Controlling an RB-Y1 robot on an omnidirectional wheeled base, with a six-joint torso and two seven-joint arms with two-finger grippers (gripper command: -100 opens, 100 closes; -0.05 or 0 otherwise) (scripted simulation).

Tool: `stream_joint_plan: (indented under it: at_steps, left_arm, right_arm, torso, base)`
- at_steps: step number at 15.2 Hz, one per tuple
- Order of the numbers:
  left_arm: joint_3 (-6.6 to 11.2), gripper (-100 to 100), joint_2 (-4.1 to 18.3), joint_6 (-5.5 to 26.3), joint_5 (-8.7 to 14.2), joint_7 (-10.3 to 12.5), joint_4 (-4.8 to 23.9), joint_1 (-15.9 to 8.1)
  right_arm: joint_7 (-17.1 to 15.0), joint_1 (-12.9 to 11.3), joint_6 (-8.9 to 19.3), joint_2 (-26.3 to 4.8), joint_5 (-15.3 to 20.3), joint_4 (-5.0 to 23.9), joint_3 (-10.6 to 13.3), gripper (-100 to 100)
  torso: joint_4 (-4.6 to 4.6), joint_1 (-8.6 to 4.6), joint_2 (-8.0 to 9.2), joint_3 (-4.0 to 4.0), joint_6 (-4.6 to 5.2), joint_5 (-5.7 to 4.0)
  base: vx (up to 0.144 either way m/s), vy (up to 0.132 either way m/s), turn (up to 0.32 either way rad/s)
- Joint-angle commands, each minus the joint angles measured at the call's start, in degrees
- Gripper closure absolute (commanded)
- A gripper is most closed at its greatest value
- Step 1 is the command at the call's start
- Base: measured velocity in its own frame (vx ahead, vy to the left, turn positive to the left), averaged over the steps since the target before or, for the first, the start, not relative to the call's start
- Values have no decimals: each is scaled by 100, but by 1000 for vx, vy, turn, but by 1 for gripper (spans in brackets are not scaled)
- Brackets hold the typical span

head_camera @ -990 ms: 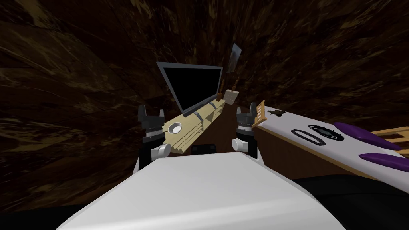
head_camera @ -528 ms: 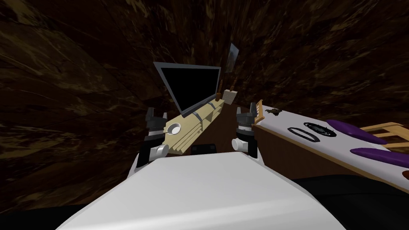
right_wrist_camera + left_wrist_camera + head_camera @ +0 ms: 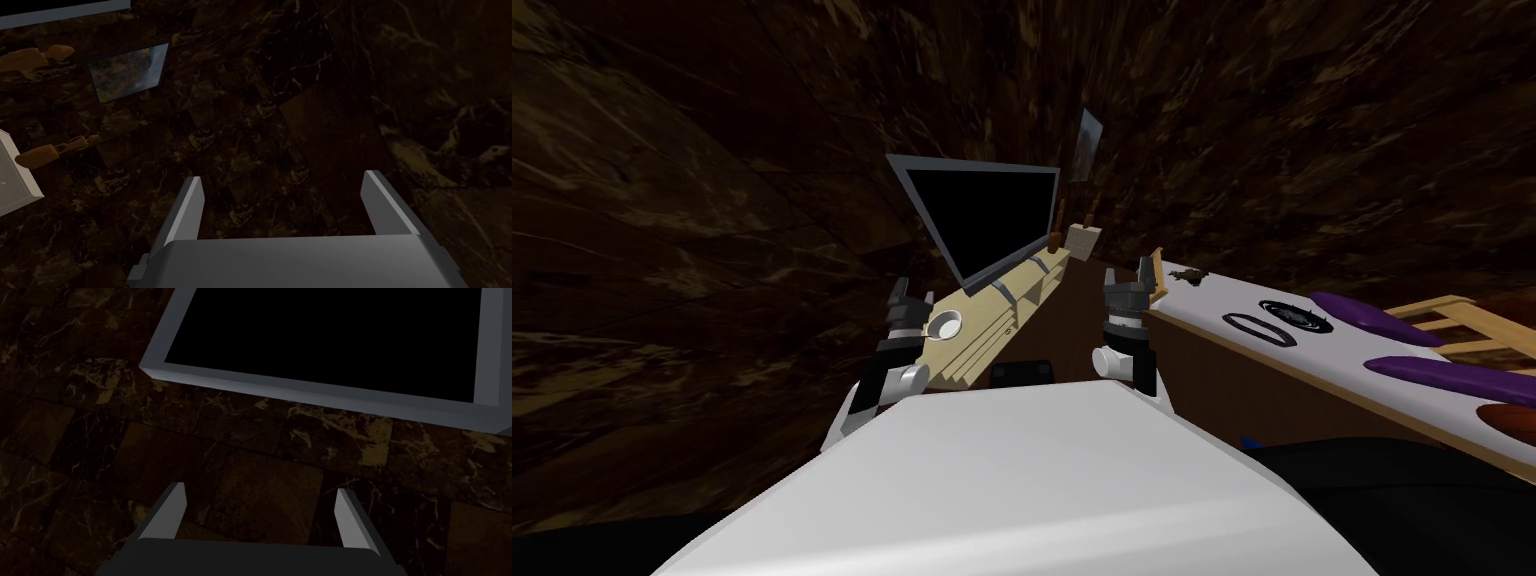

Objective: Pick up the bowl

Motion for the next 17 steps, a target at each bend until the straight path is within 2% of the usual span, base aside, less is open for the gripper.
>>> stream_joint_plan:
  at_steps: [1, 2, 11, 13, 17]
  left_arm:
    - [68, -100, 78, 286, 82, 26, 144, -6]
    - [68, -100, 78, 299, 82, 26, 144, -6]
    - [358, -100, 291, 1374, 429, 138, 675, 12]
    - [358, -100, 291, 1492, 429, 138, 675, 12]
    - [483, -100, 347, 2005, 578, 186, 903, 19]
  right_arm:
    - [0, 0, 0, 0, 0, 0, 0, 0]
    - [0, 0, 0, 0, 0, 0, 0, 0]
    - [0, 0, 0, 0, 0, 0, 0, 0]
    - [0, 0, 0, 0, 0, 0, 0, 0]
    - [0, 0, 0, 0, 0, 0, 0, 0]
  torso:
    - [0, 0, 0, 0, 0, 0]
    - [0, 0, 0, 0, 0, 0]
    - [0, 1, -1, -1, -1, 0]
    - [0, 1, -2, -1, 0, 0]
    - [0, 0, -2, -1, 1, 0]
  base:
    - [7, 3, -75]
    - [7, 6, -58]
    - [9, 7, -76]
    - [9, 8, -53]
    - [9, 6, -83]
